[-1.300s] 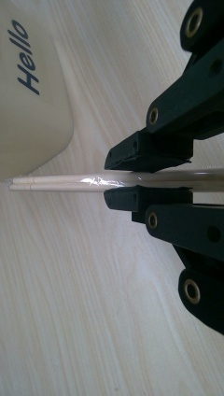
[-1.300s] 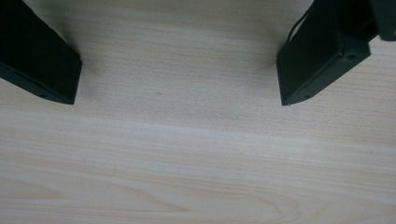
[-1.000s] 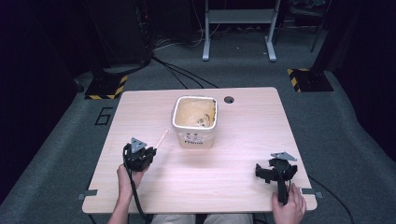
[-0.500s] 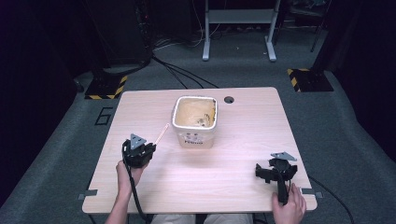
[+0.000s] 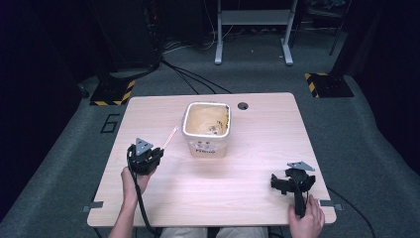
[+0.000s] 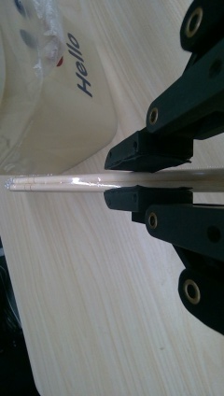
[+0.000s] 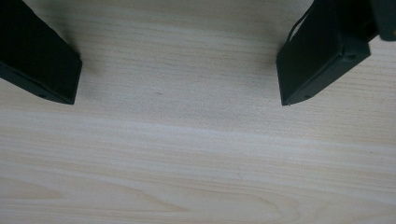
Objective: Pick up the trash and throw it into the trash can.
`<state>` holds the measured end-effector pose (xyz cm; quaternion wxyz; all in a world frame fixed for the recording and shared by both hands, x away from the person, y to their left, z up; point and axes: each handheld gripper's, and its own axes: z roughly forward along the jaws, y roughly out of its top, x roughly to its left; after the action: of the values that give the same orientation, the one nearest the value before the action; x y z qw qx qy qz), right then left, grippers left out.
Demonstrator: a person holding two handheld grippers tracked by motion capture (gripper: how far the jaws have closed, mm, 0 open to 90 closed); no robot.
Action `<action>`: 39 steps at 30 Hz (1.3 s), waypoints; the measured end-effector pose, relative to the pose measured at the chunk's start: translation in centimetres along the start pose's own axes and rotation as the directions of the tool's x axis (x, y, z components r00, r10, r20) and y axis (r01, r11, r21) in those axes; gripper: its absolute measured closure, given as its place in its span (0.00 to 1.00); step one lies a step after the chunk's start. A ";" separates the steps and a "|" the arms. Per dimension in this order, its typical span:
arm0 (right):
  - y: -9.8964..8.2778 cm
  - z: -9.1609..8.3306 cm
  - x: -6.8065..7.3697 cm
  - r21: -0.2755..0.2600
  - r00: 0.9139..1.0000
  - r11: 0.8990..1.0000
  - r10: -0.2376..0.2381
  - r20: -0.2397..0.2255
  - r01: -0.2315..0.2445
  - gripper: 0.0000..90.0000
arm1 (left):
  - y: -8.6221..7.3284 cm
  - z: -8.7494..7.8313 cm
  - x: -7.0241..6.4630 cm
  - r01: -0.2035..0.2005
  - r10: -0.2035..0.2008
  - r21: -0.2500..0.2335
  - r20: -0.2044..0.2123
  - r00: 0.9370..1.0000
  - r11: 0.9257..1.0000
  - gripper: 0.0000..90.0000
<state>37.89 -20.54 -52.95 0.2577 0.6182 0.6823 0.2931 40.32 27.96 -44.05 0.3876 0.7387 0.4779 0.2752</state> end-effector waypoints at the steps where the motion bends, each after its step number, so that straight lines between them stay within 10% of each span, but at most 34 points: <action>1: 0.0 0.0 0.0 0.000 1.000 1.000 0.000 0.000 0.000 0.00 | 0.1 -0.1 0.1 -0.001 0.001 -0.002 0.000 1.000 1.000 0.88; 39: 0.0 0.0 0.0 0.000 1.000 1.000 0.000 0.000 0.000 0.00 | 4.0 -0.4 0.2 -0.040 0.040 -0.054 -0.008 0.999 0.998 0.88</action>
<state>37.89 -20.54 -52.95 0.2576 0.6182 0.6823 0.2931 42.09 27.31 -40.43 0.4003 0.7363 0.4568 0.2983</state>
